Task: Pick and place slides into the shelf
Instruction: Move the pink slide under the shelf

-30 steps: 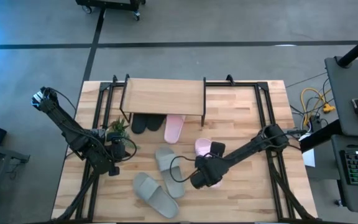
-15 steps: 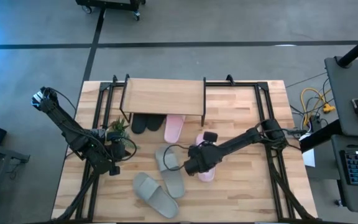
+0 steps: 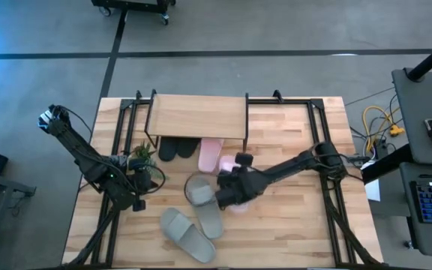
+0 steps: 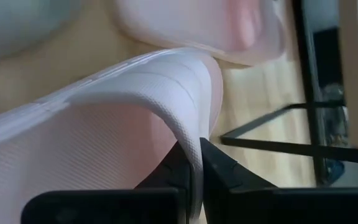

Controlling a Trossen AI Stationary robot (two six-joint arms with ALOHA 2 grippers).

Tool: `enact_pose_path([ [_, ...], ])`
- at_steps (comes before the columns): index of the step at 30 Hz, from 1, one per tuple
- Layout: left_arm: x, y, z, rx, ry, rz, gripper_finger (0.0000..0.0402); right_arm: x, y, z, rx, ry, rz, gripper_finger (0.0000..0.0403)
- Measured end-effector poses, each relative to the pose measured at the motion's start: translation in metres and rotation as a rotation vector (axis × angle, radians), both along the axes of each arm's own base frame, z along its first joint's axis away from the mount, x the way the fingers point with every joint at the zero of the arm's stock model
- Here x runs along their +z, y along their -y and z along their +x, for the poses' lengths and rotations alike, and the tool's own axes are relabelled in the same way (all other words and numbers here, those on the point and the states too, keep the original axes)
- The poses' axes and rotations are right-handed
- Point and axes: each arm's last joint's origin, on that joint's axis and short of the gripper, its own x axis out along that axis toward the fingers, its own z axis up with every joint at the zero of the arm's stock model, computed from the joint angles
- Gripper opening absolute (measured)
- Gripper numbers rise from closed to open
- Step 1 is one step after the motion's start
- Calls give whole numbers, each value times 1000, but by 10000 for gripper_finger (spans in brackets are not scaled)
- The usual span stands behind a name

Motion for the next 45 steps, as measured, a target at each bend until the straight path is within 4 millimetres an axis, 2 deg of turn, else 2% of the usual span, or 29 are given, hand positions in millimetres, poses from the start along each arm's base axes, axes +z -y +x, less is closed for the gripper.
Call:
enact_pose_path([
  [9, -5, 3, 3, 2, -25, 30, 0, -23, 51, 13, -141, -9, -48, 12],
  [13, -9, 5, 5, -2, -49, 41, 0, -36, 66, 19, -162, -38, -53, 12],
  [20, -11, 7, 6, 41, -62, -4, 0, -46, 68, 21, -178, -58, -4, 22],
  [28, -6, 5, 5, 75, -30, -40, 0, -48, 70, 23, -188, -46, 38, 113],
  [33, -4, 4, 4, 75, -23, -47, 0, -36, 65, 23, -170, -32, 41, 156],
  [39, -5, 4, 4, 75, -23, -47, 0, -9, 52, 25, -145, -13, 56, 174],
  [43, -4, 4, 4, 75, -23, -47, 0, 14, 44, 19, -235, -56, 235, 171],
  [45, -4, 4, 4, 75, -23, -47, 0, 16, 37, 17, -324, -69, 395, 163],
])
